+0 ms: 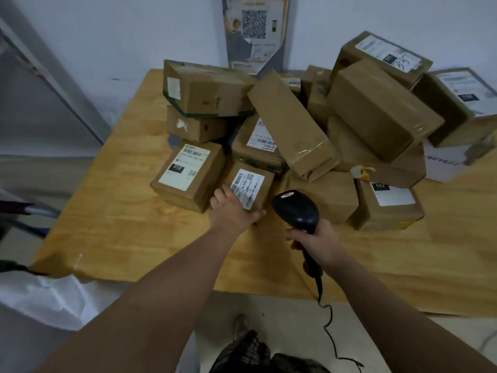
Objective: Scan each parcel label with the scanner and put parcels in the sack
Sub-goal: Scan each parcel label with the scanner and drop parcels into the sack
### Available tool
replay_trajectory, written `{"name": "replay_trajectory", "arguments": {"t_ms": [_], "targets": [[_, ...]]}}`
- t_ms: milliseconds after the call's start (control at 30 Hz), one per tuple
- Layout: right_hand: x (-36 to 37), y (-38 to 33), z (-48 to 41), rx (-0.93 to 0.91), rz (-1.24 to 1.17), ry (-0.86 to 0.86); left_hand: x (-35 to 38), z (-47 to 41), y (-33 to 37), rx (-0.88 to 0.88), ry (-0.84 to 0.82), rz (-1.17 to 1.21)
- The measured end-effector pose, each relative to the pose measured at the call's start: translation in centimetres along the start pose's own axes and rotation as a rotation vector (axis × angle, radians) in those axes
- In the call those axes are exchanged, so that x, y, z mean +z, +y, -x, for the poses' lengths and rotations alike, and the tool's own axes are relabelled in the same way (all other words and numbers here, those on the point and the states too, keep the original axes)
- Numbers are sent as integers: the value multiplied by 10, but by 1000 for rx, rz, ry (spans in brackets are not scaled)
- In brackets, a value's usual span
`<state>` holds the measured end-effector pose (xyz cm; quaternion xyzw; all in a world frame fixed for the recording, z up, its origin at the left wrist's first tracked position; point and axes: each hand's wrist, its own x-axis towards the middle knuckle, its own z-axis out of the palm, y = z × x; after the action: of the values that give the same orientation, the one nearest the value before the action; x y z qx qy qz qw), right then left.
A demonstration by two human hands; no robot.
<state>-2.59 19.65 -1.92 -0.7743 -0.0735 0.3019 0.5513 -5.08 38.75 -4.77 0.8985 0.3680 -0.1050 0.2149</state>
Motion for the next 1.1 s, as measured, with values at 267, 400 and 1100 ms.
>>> {"name": "replay_trajectory", "arguments": {"t_ms": [267, 400, 1100], "targets": [[-3, 5, -3, -61, 120, -14, 6, 15, -30, 107, -20, 171], [2, -7, -1, -191, 176, -92, 13, 52, -70, 191, -36, 301], [10, -18, -8, -34, -336, -210, -23, 104, -74, 157, 45, 1093]]}}
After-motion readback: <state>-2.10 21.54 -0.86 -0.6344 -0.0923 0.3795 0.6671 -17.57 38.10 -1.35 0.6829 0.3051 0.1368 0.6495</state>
